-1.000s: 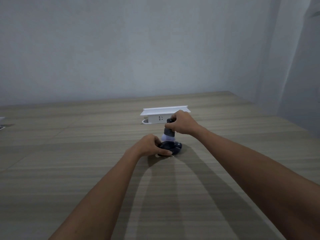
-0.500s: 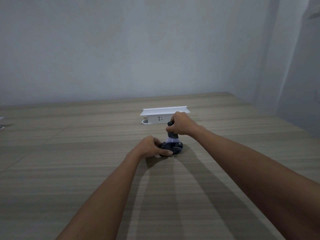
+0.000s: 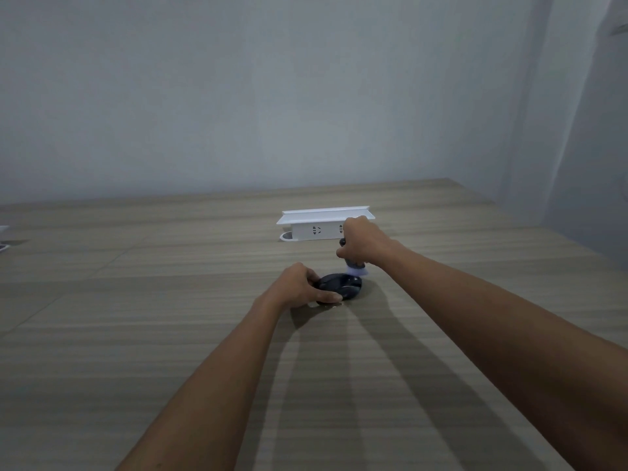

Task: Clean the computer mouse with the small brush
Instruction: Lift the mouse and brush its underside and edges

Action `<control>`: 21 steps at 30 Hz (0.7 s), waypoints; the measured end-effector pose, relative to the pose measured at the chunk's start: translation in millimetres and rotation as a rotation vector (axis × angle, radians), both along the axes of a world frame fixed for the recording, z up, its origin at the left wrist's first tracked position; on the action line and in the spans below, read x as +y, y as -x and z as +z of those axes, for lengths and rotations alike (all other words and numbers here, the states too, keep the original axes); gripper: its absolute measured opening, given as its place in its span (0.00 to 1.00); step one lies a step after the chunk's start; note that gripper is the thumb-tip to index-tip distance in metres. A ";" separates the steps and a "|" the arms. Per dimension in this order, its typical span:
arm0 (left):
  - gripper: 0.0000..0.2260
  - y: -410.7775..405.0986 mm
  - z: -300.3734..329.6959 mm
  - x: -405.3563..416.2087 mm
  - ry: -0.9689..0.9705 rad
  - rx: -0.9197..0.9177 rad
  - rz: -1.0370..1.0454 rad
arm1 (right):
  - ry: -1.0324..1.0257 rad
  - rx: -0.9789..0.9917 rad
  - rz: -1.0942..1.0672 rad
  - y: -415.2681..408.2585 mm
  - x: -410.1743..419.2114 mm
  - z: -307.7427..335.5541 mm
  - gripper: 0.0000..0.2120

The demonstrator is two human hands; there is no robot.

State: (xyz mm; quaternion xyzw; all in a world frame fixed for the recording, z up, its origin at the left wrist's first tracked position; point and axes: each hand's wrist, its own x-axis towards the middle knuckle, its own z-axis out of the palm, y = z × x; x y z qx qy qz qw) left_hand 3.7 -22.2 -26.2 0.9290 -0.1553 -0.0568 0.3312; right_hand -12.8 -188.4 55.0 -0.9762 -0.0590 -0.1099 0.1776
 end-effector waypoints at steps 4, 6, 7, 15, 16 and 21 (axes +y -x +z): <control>0.22 -0.6 2.0 -0.6 -0.012 0.021 0.007 | -0.065 0.013 0.033 1.4 4.8 0.2 0.16; 0.21 -1.9 0.8 -0.5 -0.018 0.030 0.007 | -0.139 0.034 0.064 1.3 8.8 3.6 0.09; 0.21 -2.4 0.3 -0.3 -0.018 0.030 0.004 | -0.168 0.048 0.073 0.5 9.5 4.4 0.08; 0.22 1.7 1.7 -1.8 -0.011 -0.004 -0.014 | -0.011 0.044 -0.024 2.1 -14.1 -1.1 0.15; 0.22 2.2 2.4 -2.2 -0.017 -0.003 -0.013 | -0.029 0.038 -0.014 1.4 -14.6 -1.5 0.14; 0.19 0.6 1.2 -0.6 -0.022 0.006 -0.014 | -0.237 0.078 0.090 4.1 -0.2 -0.5 0.10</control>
